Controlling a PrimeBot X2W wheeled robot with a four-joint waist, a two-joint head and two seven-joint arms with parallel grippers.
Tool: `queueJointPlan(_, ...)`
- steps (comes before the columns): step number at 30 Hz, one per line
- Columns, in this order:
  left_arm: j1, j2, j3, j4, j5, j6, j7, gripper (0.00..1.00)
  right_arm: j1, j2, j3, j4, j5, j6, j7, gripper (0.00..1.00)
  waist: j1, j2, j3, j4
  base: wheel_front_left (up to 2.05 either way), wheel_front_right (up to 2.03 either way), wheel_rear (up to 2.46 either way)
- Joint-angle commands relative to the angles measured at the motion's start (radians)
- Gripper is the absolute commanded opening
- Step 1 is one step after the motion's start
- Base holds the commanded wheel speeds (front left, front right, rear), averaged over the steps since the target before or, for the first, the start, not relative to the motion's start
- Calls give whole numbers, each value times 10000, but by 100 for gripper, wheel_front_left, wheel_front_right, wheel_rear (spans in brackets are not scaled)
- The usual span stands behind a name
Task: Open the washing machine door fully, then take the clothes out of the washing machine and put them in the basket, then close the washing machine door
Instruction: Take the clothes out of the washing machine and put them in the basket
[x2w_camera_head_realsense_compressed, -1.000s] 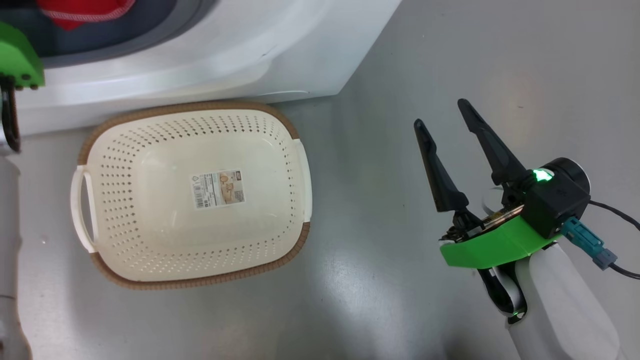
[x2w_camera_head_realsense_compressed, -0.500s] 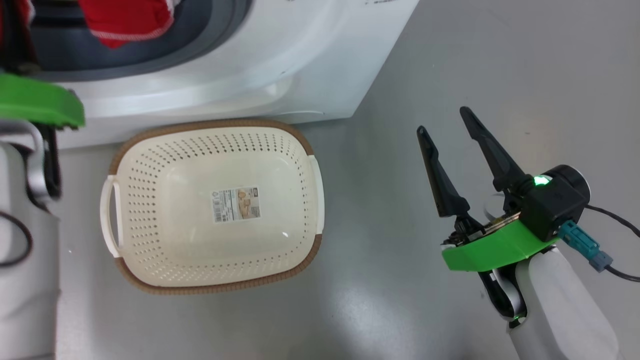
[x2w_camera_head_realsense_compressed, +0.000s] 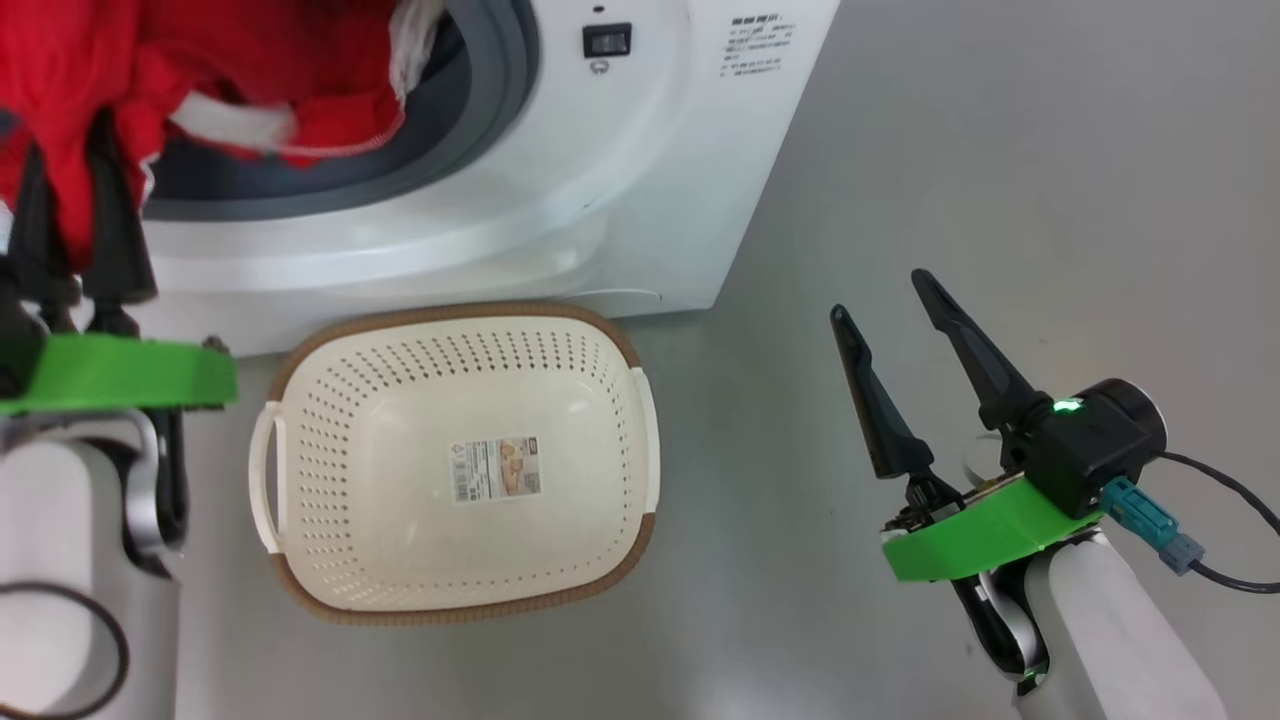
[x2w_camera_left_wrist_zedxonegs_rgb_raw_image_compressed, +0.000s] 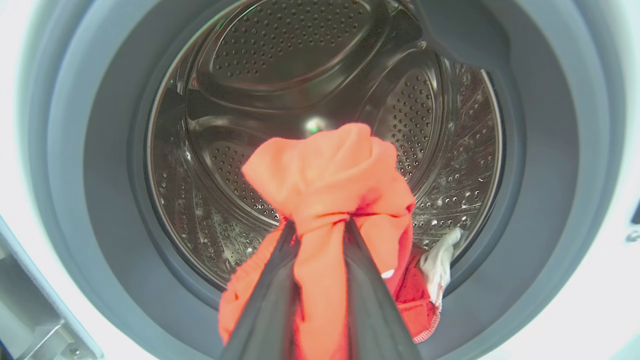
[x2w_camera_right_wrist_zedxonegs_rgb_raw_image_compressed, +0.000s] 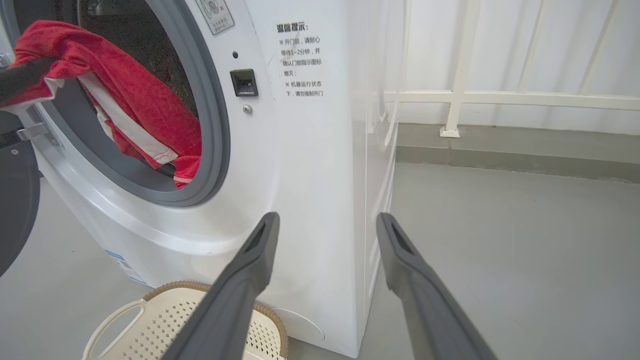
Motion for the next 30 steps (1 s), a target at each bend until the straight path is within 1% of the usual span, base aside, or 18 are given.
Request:
queueJointPlan(1,439,288,342,-563,-44,35,-75,0,241,47,260,-177,-91,48,-63,100,-1,-1,-349,42,0,0,0)
queueJointPlan(8,1492,61,338,-1519,-41,131,-75,0,420,47,314,-116,-39,48,-63,100,-1,-1,-845,41,0,0,0)
queueJointPlan(15,2368,-169,259,-2402,-126,247,-75,0,504,47,299,-111,-18,48,-63,100,-1,-1,-1112,54,0,0,0)
queueJointPlan(25,3209,-547,118,-3249,-402,361,28,0,530,47,297,-199,-29,48,-63,100,-1,-1,-1033,140,0,0,0)
queueJointPlan(30,3655,-784,-83,-3162,-565,372,138,0,434,47,306,-274,-7,48,-63,100,-1,-1,-795,106,0,0,0)
